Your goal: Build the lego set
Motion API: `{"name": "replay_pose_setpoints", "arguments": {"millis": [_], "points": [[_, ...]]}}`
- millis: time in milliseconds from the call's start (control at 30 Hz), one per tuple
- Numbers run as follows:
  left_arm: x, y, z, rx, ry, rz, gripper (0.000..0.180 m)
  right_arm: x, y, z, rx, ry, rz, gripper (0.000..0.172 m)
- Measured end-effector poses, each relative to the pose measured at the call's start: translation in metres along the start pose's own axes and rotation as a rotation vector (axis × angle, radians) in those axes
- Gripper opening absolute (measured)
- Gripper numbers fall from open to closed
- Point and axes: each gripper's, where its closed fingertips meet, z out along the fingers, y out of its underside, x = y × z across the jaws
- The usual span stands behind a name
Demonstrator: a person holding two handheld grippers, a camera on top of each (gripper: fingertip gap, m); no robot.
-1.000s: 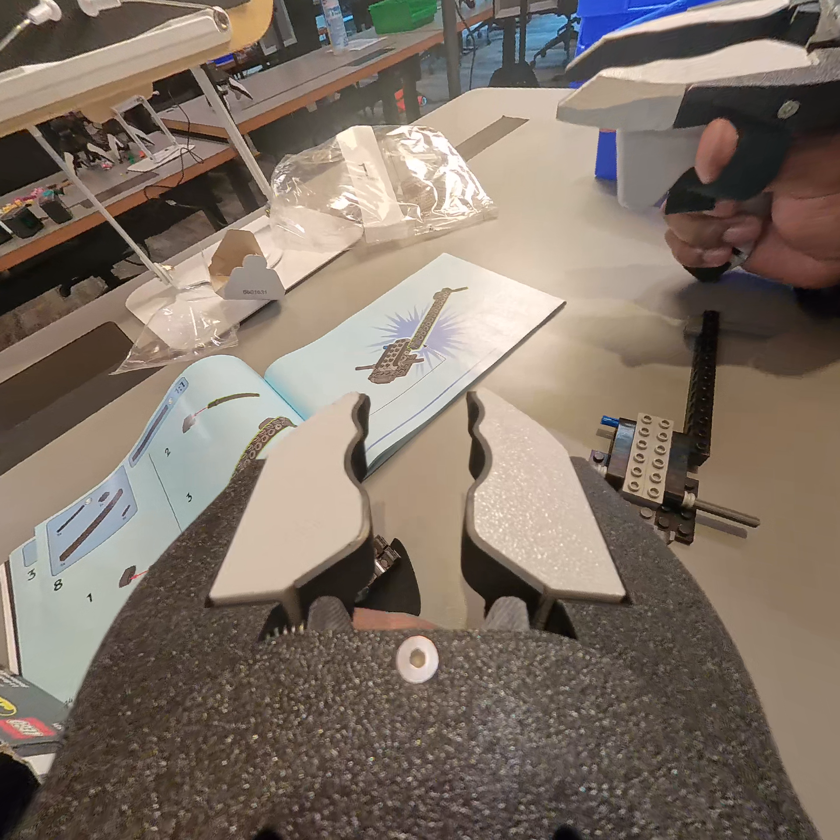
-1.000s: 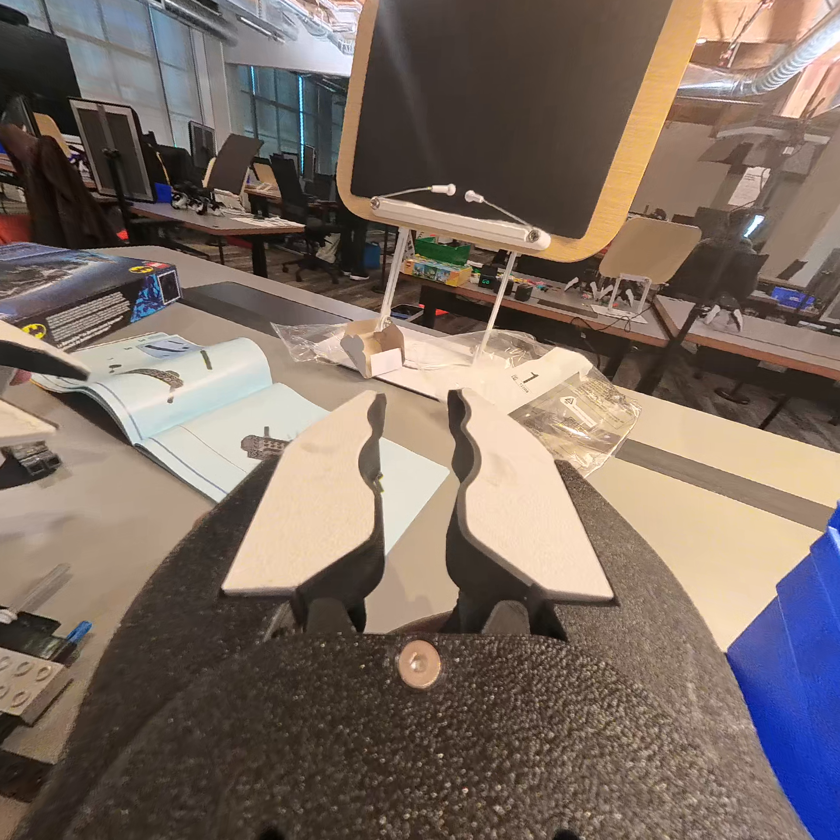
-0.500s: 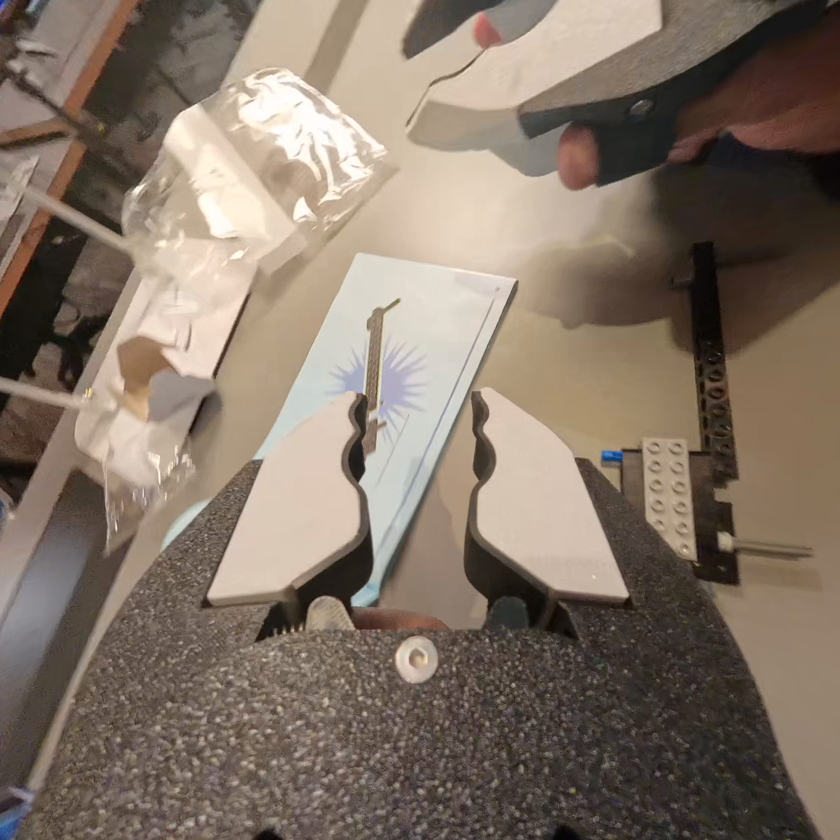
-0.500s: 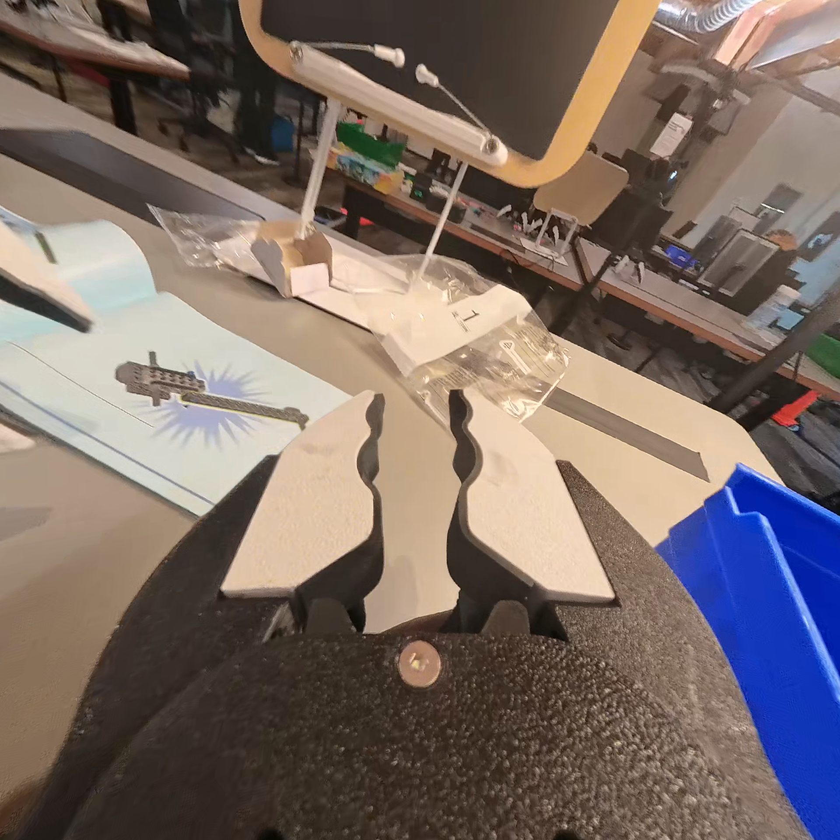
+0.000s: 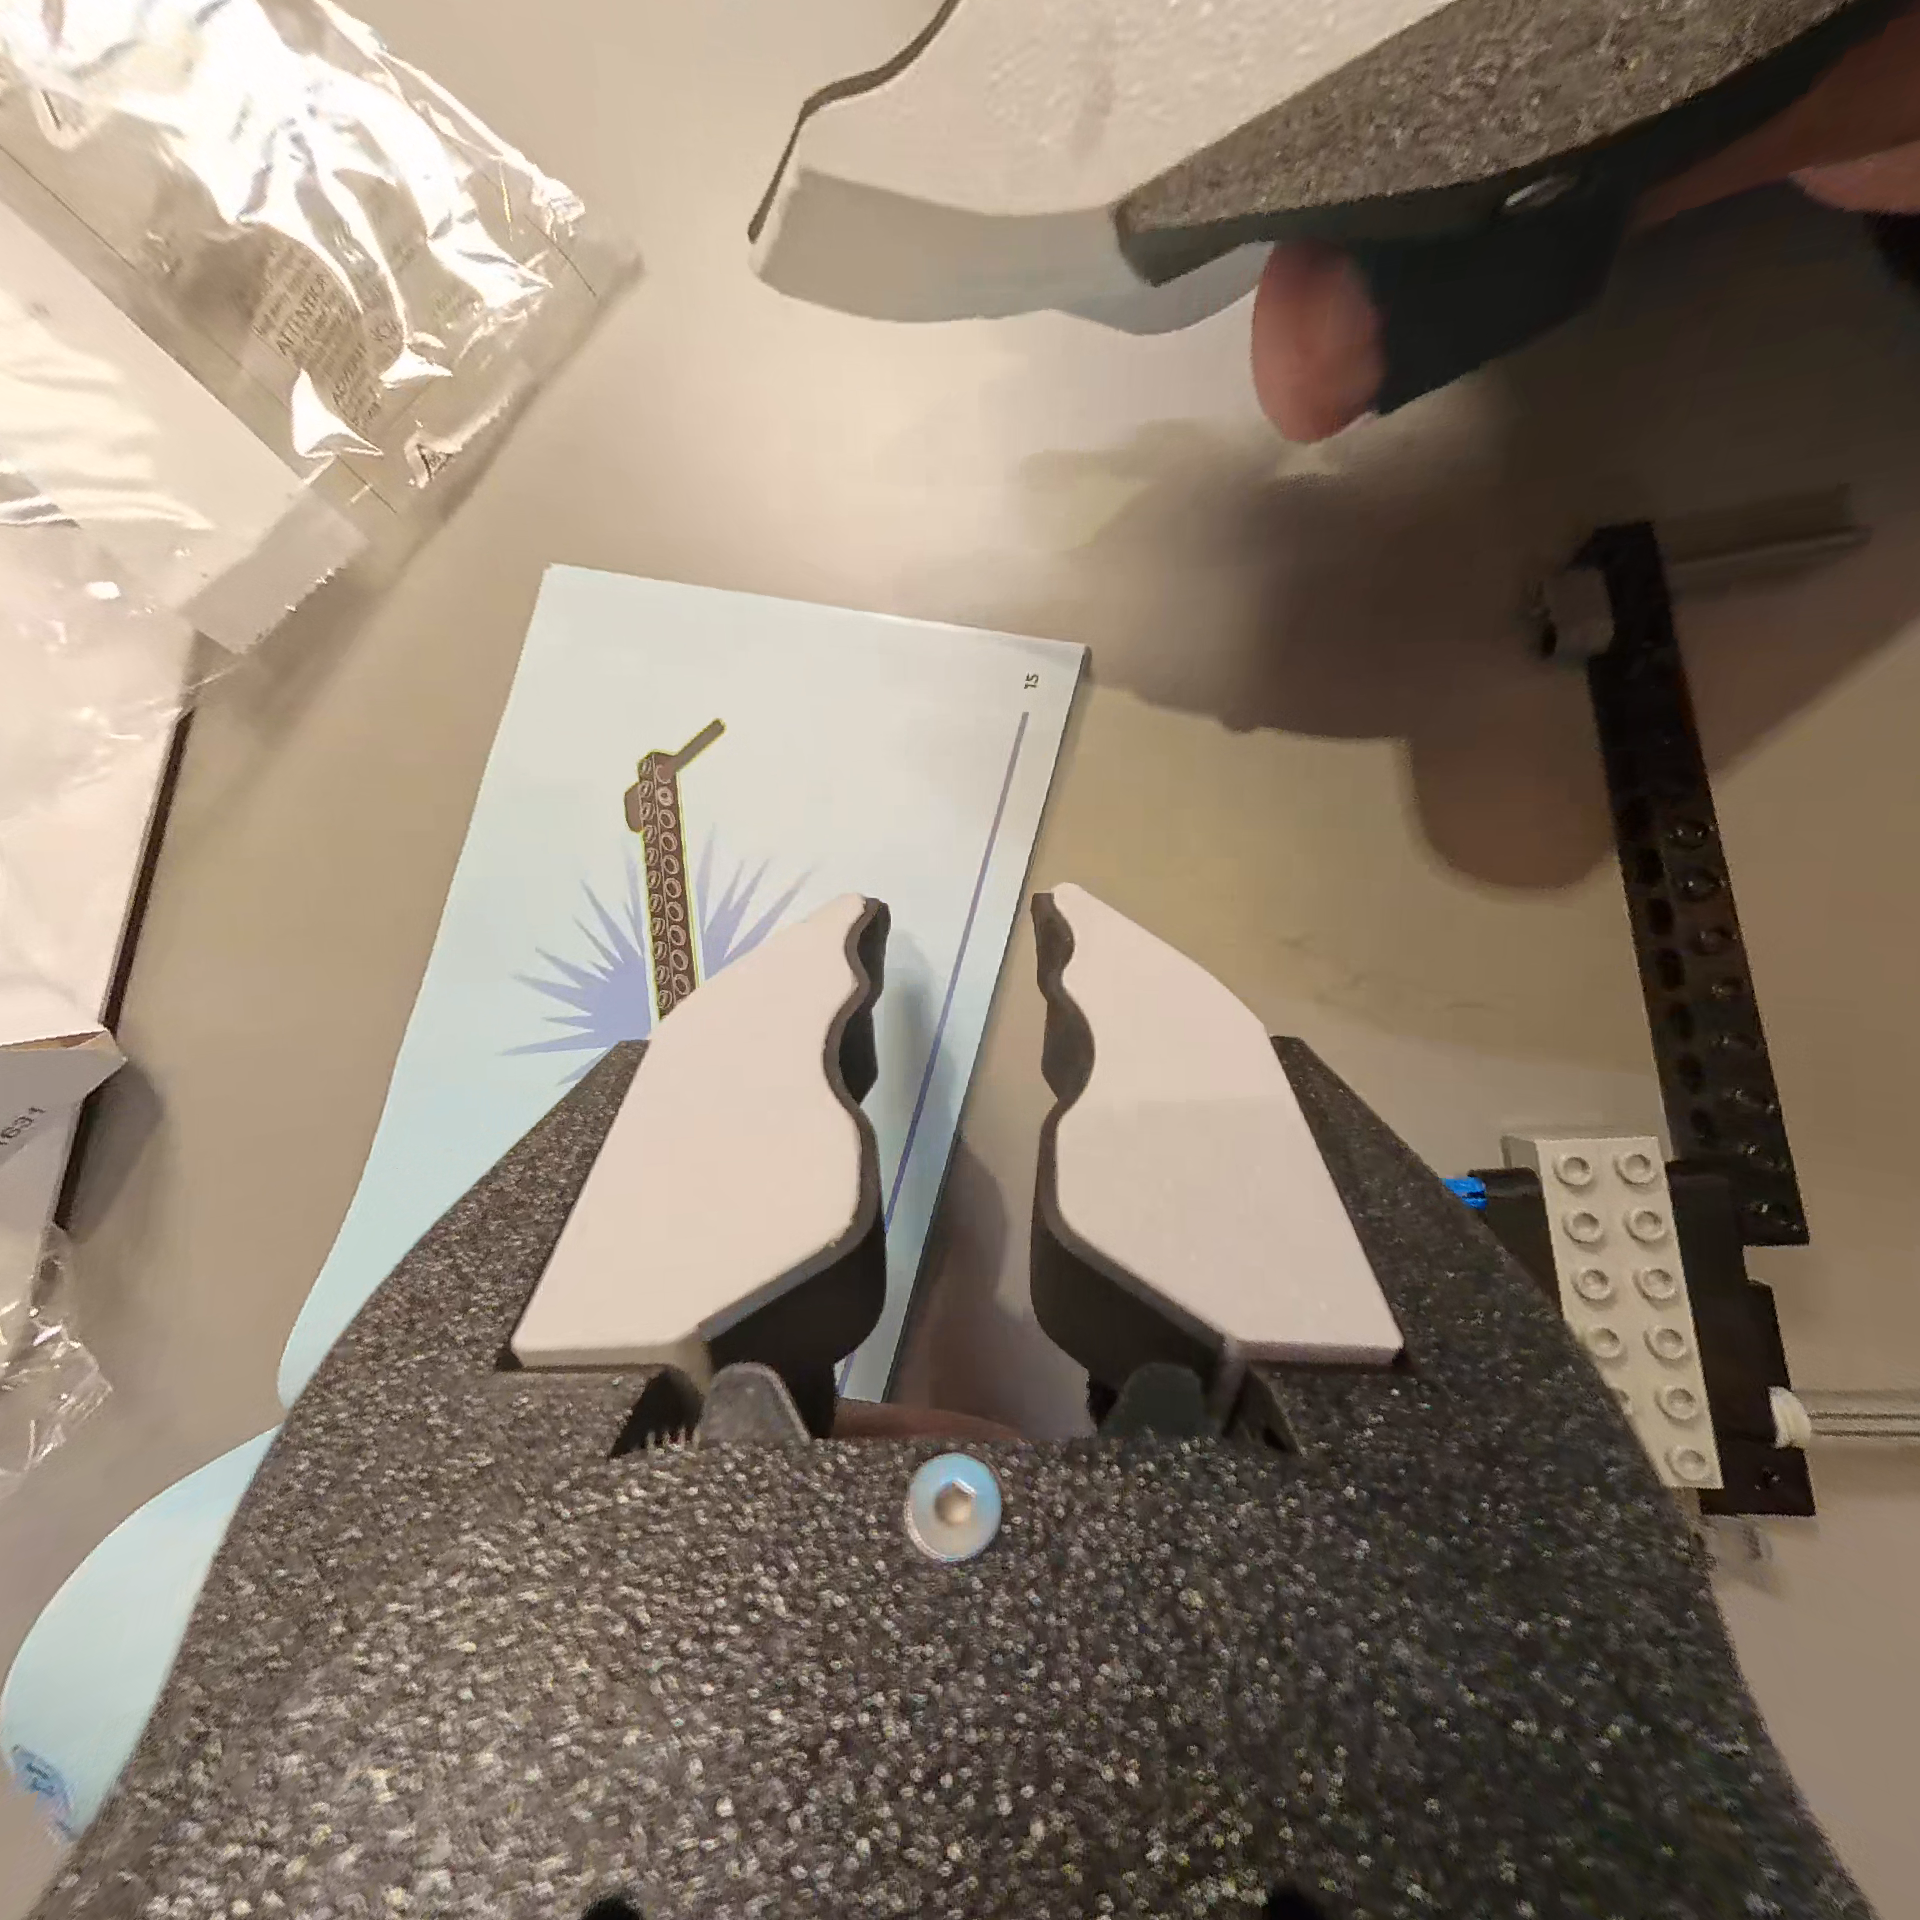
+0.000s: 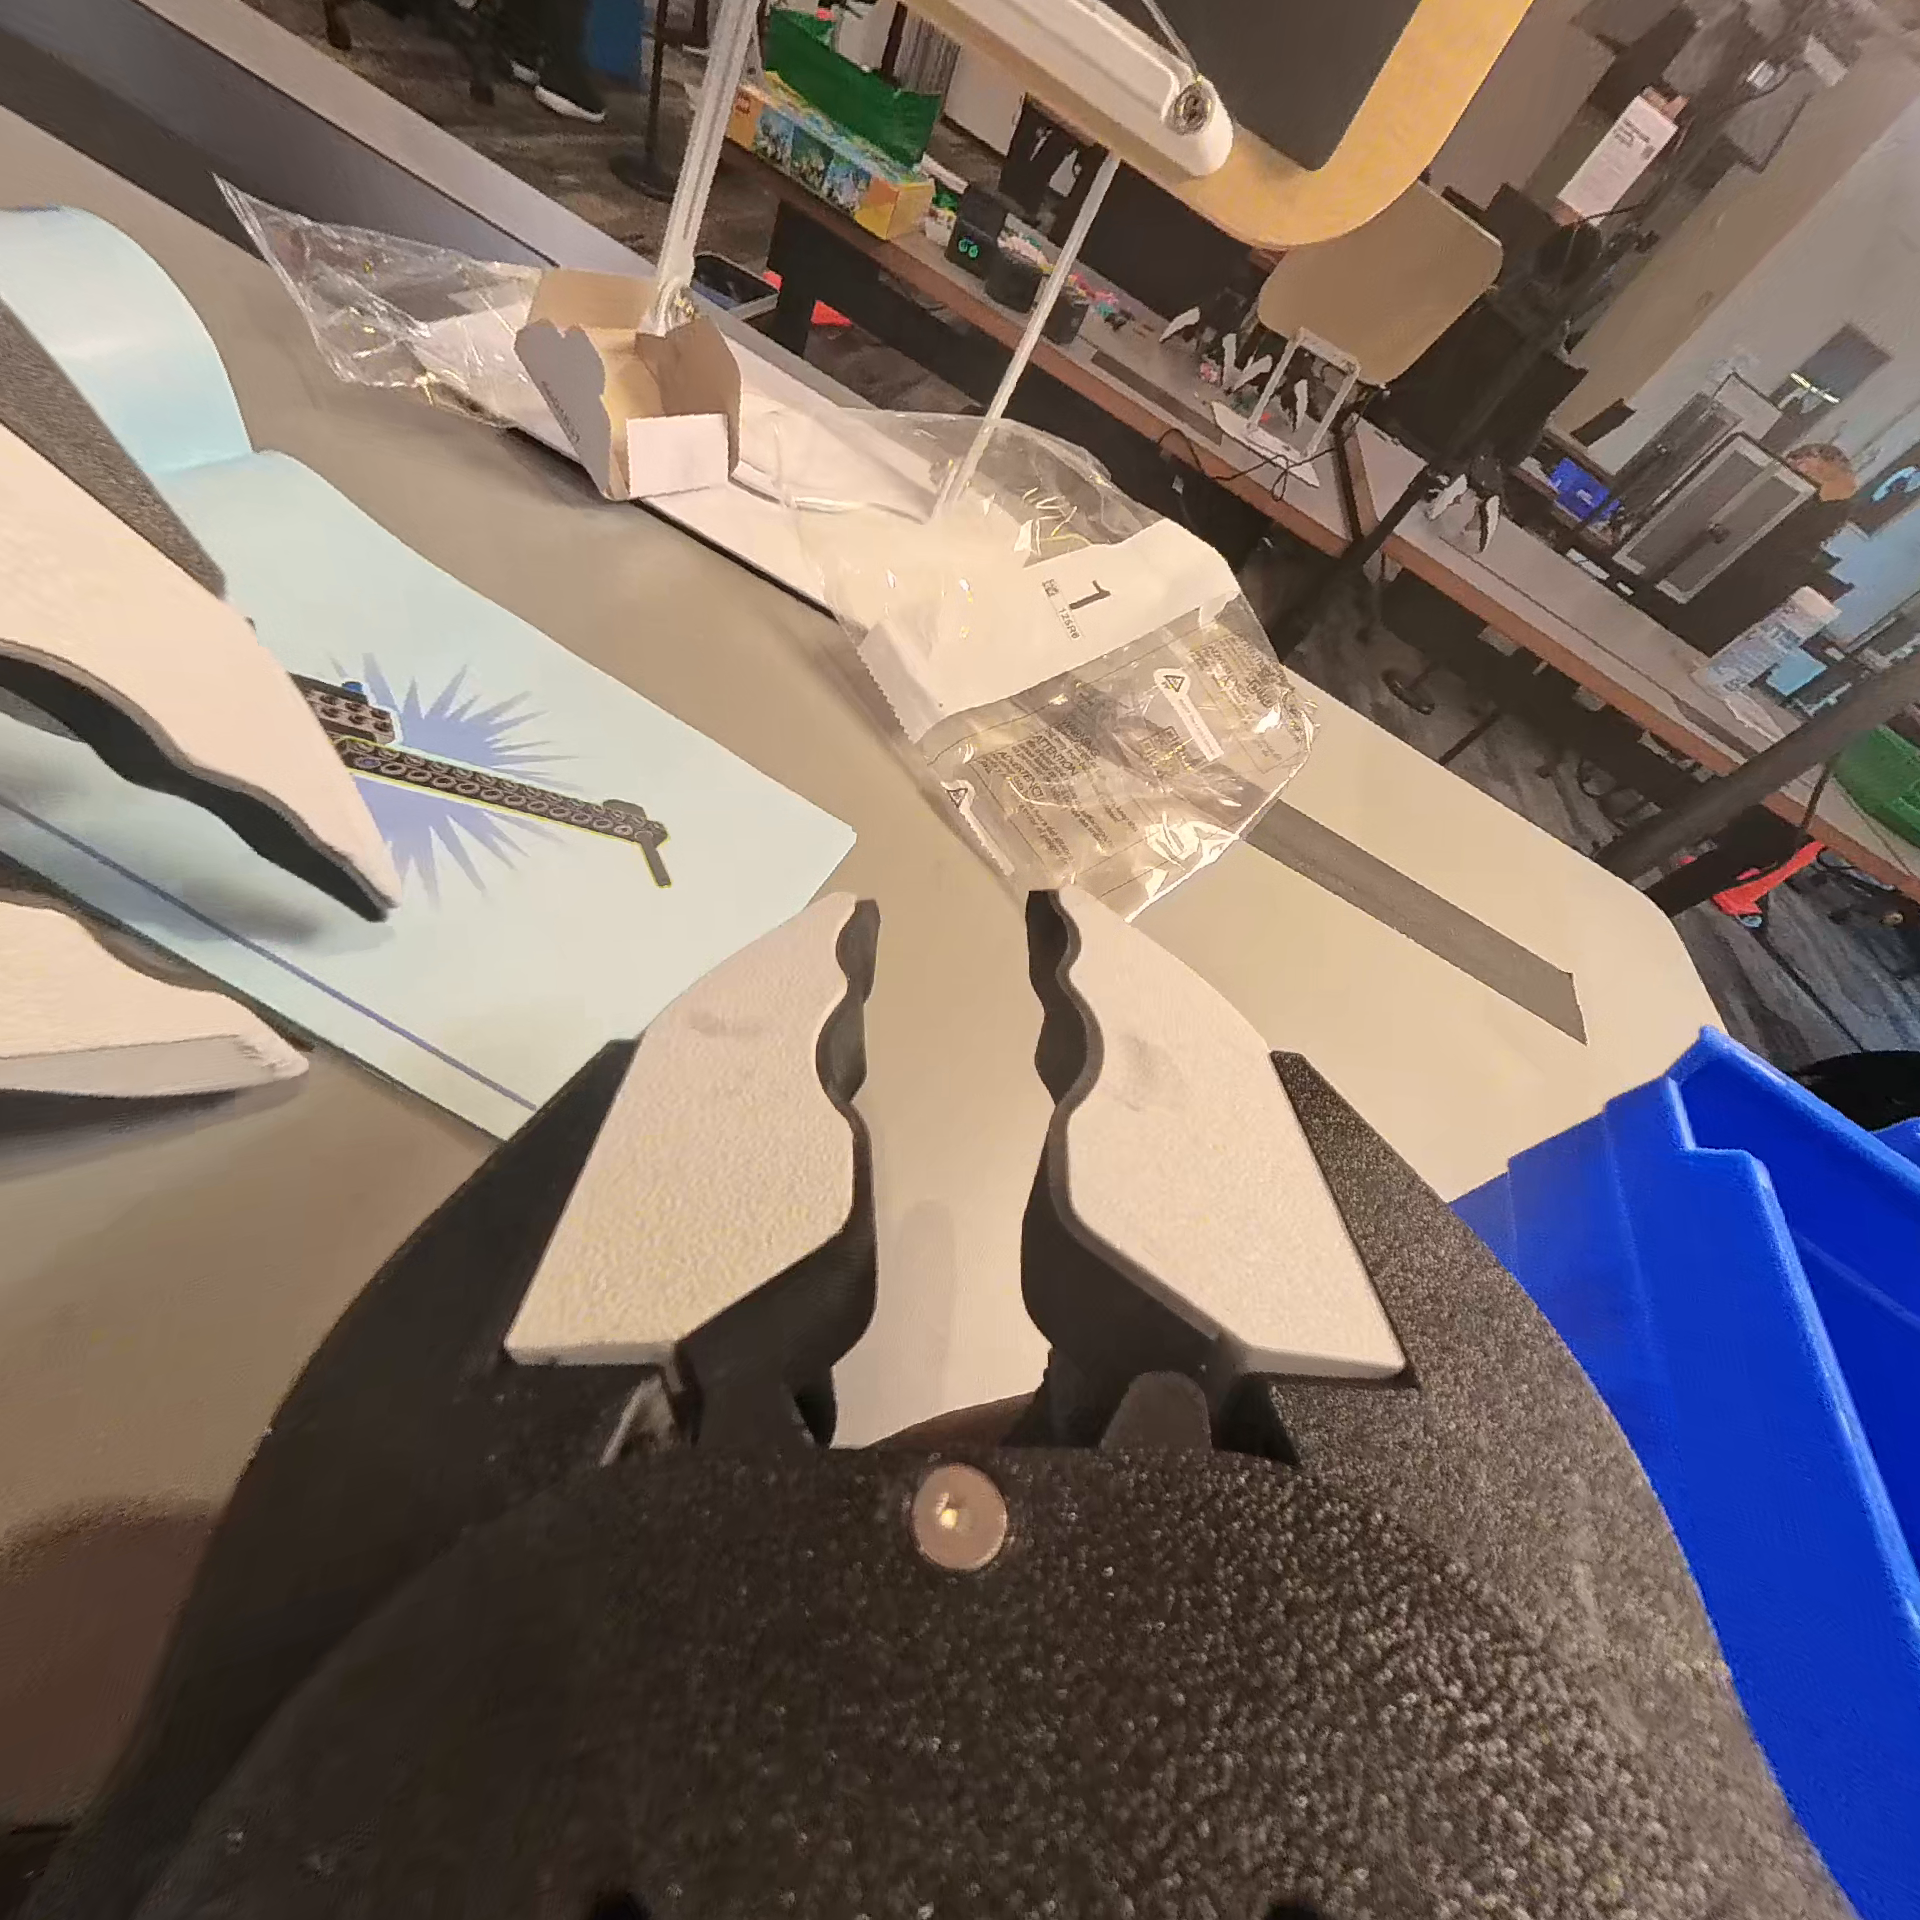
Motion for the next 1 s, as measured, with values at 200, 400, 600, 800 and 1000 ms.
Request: {"name": "replay_pose_setpoints", "arguments": {"millis": [200, 400, 600, 800, 1000], "points": [[0.0068, -0.0012, 0.0087, -0.031, 0.024, 0.017, 0.026, -0.001, 0.0019, 0.0009, -0.013, -0.012, 0.001, 0.029], [0.0108, -0.0013, 0.0098, -0.038, 0.057, -0.02, 0.02, 0.0014, 0.0035, 0.0016, -0.021, -0.023, 0.034, 0.029], [0.0099, -0.0009, 0.0102, -0.049, 0.064, -0.049, 0.017, 0.0014, 0.0037, 0.0019, -0.021, -0.026, 0.037, 0.029], [0.0084, -0.0001, 0.0095, -0.059, 0.061, -0.039, 0.012, 0.0024, 0.004, 0.0021, -0.022, -0.026, 0.047, 0.029], [0.0078, -0.0001, 0.0092, -0.056, 0.06, -0.042, 0.012, 0.0024, 0.0044, 0.0023, -0.023, -0.028, 0.047, 0.029]]}}
